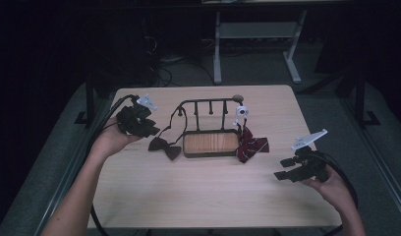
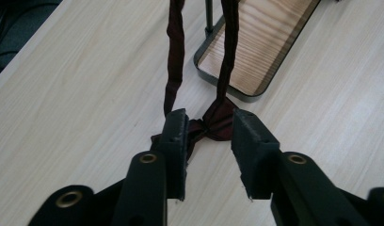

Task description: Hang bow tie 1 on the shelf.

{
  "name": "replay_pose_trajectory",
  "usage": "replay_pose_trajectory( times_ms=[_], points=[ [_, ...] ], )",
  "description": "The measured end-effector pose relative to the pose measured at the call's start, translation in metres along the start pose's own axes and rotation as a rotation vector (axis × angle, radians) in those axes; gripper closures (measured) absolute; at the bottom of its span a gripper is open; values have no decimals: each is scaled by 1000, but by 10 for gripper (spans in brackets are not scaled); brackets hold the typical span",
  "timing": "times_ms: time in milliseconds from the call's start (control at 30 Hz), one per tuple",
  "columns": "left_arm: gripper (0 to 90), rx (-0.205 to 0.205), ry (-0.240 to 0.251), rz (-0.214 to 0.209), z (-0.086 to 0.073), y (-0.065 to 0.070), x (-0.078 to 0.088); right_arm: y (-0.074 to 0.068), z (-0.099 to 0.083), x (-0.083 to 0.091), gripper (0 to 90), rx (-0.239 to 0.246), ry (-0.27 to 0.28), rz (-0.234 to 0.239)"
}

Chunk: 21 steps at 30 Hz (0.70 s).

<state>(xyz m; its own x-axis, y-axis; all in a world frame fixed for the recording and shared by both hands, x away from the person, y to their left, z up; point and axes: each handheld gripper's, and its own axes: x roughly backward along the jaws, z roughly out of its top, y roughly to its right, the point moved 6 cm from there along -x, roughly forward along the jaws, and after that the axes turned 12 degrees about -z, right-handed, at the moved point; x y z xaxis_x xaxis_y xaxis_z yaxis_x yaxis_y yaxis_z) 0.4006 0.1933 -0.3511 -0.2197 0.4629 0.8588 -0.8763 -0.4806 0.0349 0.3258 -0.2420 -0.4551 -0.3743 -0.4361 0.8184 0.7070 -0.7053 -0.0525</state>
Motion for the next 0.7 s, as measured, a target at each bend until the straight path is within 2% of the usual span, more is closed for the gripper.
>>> replay_pose_trajectory(
  times_ms=[500,700],
  points=[
    [562,-5,19,-3,-29,17,-9,-1,-1,-2,388,4,-7,2],
    [523,13,29,-26,-41,21,-20,-2,-1,-3,388,-5,-10,6]
  ],
)
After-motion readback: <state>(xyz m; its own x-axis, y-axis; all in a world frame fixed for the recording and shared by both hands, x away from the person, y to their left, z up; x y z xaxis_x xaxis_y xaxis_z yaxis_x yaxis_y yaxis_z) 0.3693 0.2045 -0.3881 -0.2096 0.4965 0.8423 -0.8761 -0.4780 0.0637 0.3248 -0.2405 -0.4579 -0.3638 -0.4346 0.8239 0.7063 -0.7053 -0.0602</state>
